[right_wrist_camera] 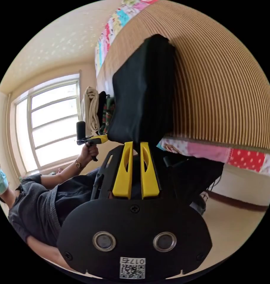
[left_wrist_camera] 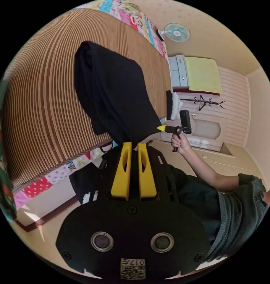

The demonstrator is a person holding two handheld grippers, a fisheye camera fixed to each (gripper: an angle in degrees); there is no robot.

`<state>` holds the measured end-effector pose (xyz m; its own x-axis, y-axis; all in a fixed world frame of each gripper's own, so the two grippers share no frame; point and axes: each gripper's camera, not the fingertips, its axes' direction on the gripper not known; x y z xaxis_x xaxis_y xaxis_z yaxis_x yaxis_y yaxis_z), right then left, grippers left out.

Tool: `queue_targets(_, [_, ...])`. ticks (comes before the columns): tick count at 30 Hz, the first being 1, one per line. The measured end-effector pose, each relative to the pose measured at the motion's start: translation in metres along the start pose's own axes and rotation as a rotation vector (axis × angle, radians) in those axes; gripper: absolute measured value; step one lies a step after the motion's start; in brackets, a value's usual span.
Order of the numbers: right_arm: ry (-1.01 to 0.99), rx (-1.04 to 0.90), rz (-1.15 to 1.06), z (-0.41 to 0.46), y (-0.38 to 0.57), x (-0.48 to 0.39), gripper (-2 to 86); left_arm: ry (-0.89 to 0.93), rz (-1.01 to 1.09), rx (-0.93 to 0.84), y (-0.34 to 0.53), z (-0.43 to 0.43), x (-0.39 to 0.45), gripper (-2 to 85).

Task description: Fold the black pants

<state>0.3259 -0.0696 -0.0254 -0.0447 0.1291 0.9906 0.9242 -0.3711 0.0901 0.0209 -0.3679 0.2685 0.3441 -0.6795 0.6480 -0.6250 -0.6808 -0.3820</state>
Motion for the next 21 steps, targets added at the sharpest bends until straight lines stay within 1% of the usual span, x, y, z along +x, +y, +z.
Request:
queue_targets(1, [-0.003,0.008,0.061,0.002,0.004,0.013,7.1,0.027,-0.029,-0.038,0.003,0.019,-0.017,5.6])
queue_targets(3, [-0.042,0.042,0.105,-0.006,0.004,0.021,9.6,0.092,-0.037,-0.082,-0.001,0.035,-0.036,7.1])
queue_targets(4, [-0.059,0.102,0.102,-0.018,0.002,0.017,11.2,0.098,-0.061,-0.058,-0.007,0.033,-0.046,8.3])
queue_targets(6, [-0.033,0.180,0.099,-0.038,-0.007,0.009,13.2,0.093,-0.082,0.015,-0.022,0.018,-0.058,10.4])
queue_targets(9, [-0.008,0.218,0.087,-0.058,-0.036,-0.002,16.5,0.050,-0.138,0.096,-0.060,-0.008,-0.083,14.7])
queue_targets(12, [0.007,0.135,0.072,-0.053,-0.075,-0.001,18.3,0.025,-0.180,0.139,-0.105,-0.019,-0.111,16.4])
queue_targets(14, [0.029,0.075,0.062,-0.044,-0.096,0.000,19.0,0.016,-0.185,0.131,-0.140,-0.018,-0.129,17.2])
queue_targets(16, [-0.002,0.023,0.067,-0.031,-0.113,0.004,19.3,0.003,-0.190,0.114,-0.162,-0.012,-0.141,17.4])
queue_targets(19, [-0.062,-0.008,0.060,-0.011,-0.120,0.005,17.7,0.048,-0.161,0.082,-0.187,0.003,-0.151,16.4])
queue_targets(21, [-0.069,0.036,0.079,-0.011,-0.115,0.004,16.3,0.076,-0.152,0.053,-0.196,0.015,-0.156,15.0])
